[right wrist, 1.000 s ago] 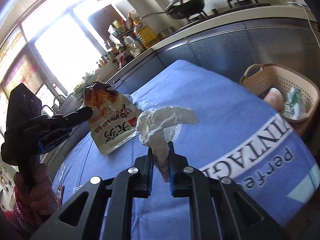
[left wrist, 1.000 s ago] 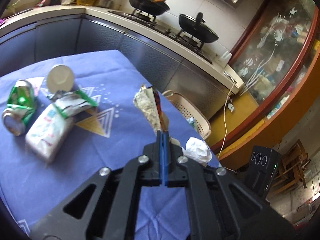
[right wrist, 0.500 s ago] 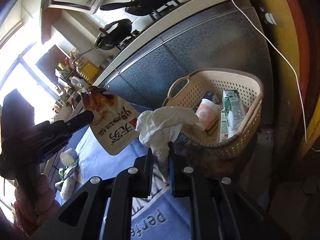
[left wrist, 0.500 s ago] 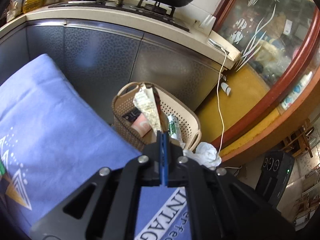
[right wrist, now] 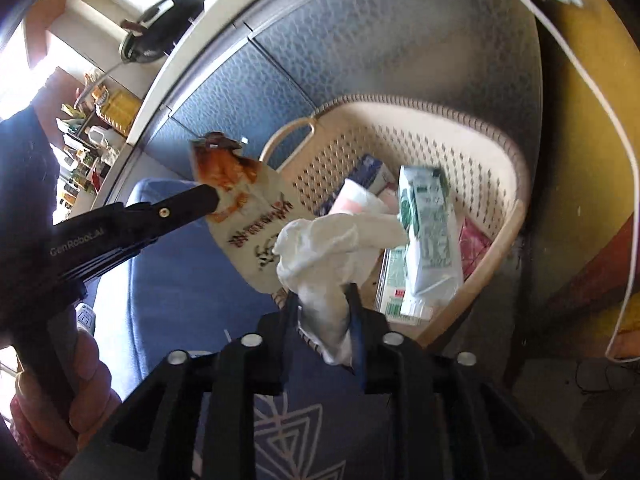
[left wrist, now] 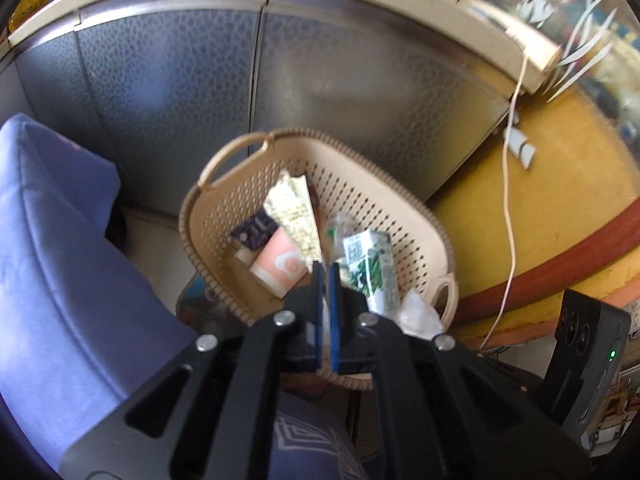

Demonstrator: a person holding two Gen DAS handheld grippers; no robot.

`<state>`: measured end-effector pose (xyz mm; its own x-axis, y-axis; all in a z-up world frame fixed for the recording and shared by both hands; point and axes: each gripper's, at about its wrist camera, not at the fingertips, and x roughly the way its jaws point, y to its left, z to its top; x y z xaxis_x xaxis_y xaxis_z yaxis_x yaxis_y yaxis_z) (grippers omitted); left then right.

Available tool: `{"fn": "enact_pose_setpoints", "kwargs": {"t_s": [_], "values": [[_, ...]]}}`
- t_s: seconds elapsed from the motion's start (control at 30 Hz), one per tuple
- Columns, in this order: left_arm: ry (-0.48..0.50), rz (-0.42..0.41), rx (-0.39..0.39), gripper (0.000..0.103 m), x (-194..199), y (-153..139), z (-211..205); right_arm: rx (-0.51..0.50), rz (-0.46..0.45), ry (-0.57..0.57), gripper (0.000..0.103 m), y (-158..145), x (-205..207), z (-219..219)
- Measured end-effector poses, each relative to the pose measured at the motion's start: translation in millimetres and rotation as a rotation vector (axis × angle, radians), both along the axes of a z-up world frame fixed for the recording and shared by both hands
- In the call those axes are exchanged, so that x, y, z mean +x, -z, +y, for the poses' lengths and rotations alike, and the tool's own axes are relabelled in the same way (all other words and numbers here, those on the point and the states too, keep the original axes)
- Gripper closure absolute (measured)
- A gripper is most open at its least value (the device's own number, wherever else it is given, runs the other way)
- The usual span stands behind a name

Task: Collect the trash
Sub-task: 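Open both tools to drop the tissue and sauce packet into the basket, then move both open tools back over the table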

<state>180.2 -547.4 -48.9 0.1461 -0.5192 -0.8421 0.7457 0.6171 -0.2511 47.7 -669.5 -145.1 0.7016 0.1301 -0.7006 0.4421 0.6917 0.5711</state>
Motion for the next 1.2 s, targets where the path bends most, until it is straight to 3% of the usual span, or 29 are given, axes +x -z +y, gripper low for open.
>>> {"fn": "enact_pose_setpoints", "kwargs": {"t_s": [0.13, 0.5, 0.8, 1.2], "values": [[-0.004, -0.006, 0.01, 0.08, -1.7, 7.6, -0.7, 0.016, -0.01, 0.036, 0.058, 3.4, -5.2, -4.7], [-0.005, 0.004, -0.064, 0.08, -23.3, -12.2, 55.7, 0.058, -0.115, 0.05, 0.056, -21.0, -29.6, 15.8], [-0.035, -0.083, -0.112, 0.08, -65.5, -28.2, 175.7, 0.07, -0.188, -0.068, 0.056, -49.1, -37.2, 82.8], [-0.24, -0.212, -0.082, 0.079, -111.6, -22.7, 367.8, 0.055, -0.186, -0.296, 0.056, -61.2, -1.7, 206.4]]}}
